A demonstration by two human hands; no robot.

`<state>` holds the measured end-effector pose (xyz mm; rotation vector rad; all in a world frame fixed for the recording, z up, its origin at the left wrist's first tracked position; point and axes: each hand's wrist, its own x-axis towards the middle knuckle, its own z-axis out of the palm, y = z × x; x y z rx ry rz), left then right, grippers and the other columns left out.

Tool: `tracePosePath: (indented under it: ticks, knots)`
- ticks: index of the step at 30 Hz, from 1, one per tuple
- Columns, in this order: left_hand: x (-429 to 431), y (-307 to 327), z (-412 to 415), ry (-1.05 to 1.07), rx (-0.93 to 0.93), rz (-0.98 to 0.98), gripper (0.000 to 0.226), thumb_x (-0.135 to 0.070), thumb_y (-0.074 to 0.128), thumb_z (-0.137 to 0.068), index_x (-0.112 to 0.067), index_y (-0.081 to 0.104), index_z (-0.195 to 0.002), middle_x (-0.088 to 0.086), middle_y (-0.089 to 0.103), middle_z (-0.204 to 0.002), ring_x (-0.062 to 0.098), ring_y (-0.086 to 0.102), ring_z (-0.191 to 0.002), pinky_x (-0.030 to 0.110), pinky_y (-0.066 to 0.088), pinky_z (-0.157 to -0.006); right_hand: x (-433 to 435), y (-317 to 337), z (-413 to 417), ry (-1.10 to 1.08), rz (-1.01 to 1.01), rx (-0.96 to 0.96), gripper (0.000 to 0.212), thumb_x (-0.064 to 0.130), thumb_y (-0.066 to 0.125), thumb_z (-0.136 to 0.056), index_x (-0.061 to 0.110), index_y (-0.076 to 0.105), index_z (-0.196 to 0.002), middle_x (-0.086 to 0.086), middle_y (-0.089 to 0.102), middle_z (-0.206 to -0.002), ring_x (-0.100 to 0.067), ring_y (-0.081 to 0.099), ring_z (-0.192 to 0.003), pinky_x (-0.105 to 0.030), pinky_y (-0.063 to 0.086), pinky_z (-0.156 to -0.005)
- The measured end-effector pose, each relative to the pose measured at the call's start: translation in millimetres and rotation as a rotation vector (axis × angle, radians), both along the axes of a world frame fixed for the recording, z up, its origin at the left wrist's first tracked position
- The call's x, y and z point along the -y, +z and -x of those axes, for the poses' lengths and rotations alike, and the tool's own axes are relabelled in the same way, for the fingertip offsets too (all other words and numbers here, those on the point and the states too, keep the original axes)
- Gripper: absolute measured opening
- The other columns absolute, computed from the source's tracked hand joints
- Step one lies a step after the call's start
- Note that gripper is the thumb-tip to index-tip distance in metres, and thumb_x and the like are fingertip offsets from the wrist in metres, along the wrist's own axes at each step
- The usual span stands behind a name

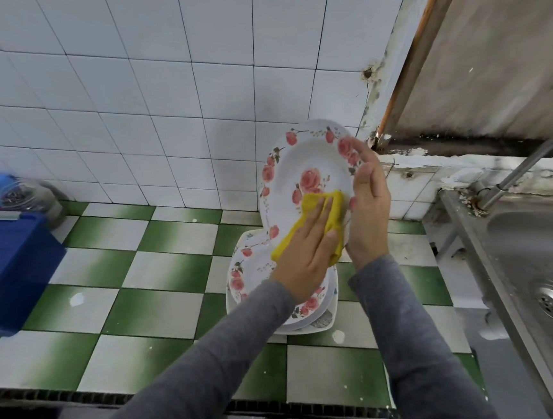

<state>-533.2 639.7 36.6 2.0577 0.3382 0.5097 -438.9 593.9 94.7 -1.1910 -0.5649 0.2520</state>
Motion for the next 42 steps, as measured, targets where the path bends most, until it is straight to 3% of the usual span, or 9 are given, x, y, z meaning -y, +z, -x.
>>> tracePosePath:
  ticks: [6, 12, 18, 23, 26, 29, 33, 37, 42]
  knots:
    - [4.7, 28.5, -16.4, 0.071, 0.2, 0.041, 0.048, -0.029, 0.017, -0.106, -0.028, -0.006, -0.148, -0.026, -0.012, -0.154, -0.011, -0.015, -0.145, 0.039, -0.002, -0.126, 0.6, -3.8, 22.4, 0.166, -0.043, -0.06, 0.034, 0.031, 0.035, -0.107, 0.028, 0.06, -0.13, -0.001, 0.057, -0.143, -0.02, 0.05, -0.137, -0.051, 0.036, -0.117]
    - [-38.2, 43.4, -34.2, 0.332, 0.168, -0.107, 0.07, -0.044, 0.011, -0.099, -0.005, 0.002, -0.157, 0.004, -0.013, -0.162, 0.01, -0.021, -0.148, 0.043, -0.012, -0.123, 4.9, -6.0, 43.1, 0.252, -0.018, -0.094, 0.039, 0.053, 0.054, -0.092, 0.042, 0.065, -0.128, -0.002, 0.052, -0.149, -0.023, 0.046, -0.14, -0.054, 0.035, -0.116]
    - [-15.4, 26.2, -17.7, 0.184, 0.187, -0.153, 0.06, -0.036, 0.014, -0.104, -0.015, 0.001, -0.158, 0.002, -0.012, -0.166, 0.015, -0.015, -0.152, 0.048, -0.001, -0.125, 2.0, -1.9, 36.7, 0.241, -0.011, -0.101, 0.034, 0.037, 0.039, -0.106, 0.04, 0.059, -0.133, 0.002, 0.051, -0.15, -0.019, 0.049, -0.138, -0.052, 0.037, -0.116]
    - [-49.6, 27.7, -23.4, 0.282, 0.125, -0.251, 0.063, -0.038, 0.01, -0.102, -0.008, 0.003, -0.157, 0.012, -0.006, -0.166, 0.022, -0.014, -0.153, 0.05, -0.006, -0.123, 4.6, -8.9, 43.5, 0.254, -0.012, -0.081, 0.042, 0.06, 0.056, -0.092, 0.045, 0.061, -0.131, 0.002, 0.049, -0.152, -0.019, 0.043, -0.142, -0.052, 0.033, -0.118]
    - [-43.8, 28.3, -24.4, 0.341, 0.125, -0.245, 0.062, -0.039, 0.008, -0.102, -0.01, 0.001, -0.157, 0.011, -0.008, -0.166, 0.022, -0.014, -0.153, 0.046, -0.009, -0.124, 4.7, -8.3, 45.0, 0.258, -0.006, -0.06, 0.043, 0.057, 0.054, -0.092, 0.044, 0.061, -0.132, 0.002, 0.049, -0.152, -0.017, 0.044, -0.141, -0.051, 0.034, -0.118]
    - [-27.6, 23.4, -16.0, 0.229, 0.164, -0.253, 0.056, -0.036, 0.015, -0.104, -0.019, -0.002, -0.155, 0.005, -0.011, -0.165, 0.02, -0.016, -0.153, 0.043, -0.008, -0.124, 5.0, -6.2, 40.5, 0.255, 0.004, -0.068, 0.038, 0.046, 0.047, -0.098, 0.038, 0.059, -0.134, 0.004, 0.05, -0.151, -0.016, 0.044, -0.141, -0.05, 0.033, -0.119]
    - [-45.0, 20.6, -15.3, 0.203, 0.146, -0.392, 0.058, -0.032, 0.016, -0.104, -0.009, 0.005, -0.157, 0.013, -0.005, -0.166, 0.023, -0.012, -0.153, 0.05, -0.004, -0.124, 8.5, -7.5, 38.1, 0.273, 0.029, -0.085, 0.043, 0.052, 0.049, -0.094, 0.04, 0.058, -0.134, 0.006, 0.049, -0.151, -0.014, 0.044, -0.141, -0.05, 0.035, -0.118]
    - [-39.1, 29.7, -21.8, 0.295, 0.114, -0.226, 0.06, -0.039, 0.014, -0.102, -0.016, 0.0, -0.156, 0.009, -0.009, -0.166, 0.021, -0.015, -0.153, 0.044, -0.01, -0.124, 7.4, -8.2, 39.2, 0.258, 0.031, -0.092, 0.04, 0.052, 0.048, -0.095, 0.042, 0.059, -0.132, 0.004, 0.05, -0.151, -0.013, 0.045, -0.14, -0.048, 0.037, -0.117]
    - [-6.8, 23.4, -12.9, 0.081, 0.103, -0.138, 0.053, -0.033, 0.02, -0.106, -0.028, 0.005, -0.157, -0.009, -0.008, -0.166, 0.005, -0.011, -0.151, 0.05, 0.004, -0.125, -1.1, -12.6, 23.9, 0.119, -0.015, -0.118, 0.033, 0.038, 0.041, -0.104, 0.037, 0.064, -0.128, 0.004, 0.056, -0.145, -0.02, 0.049, -0.138, -0.054, 0.037, -0.115]
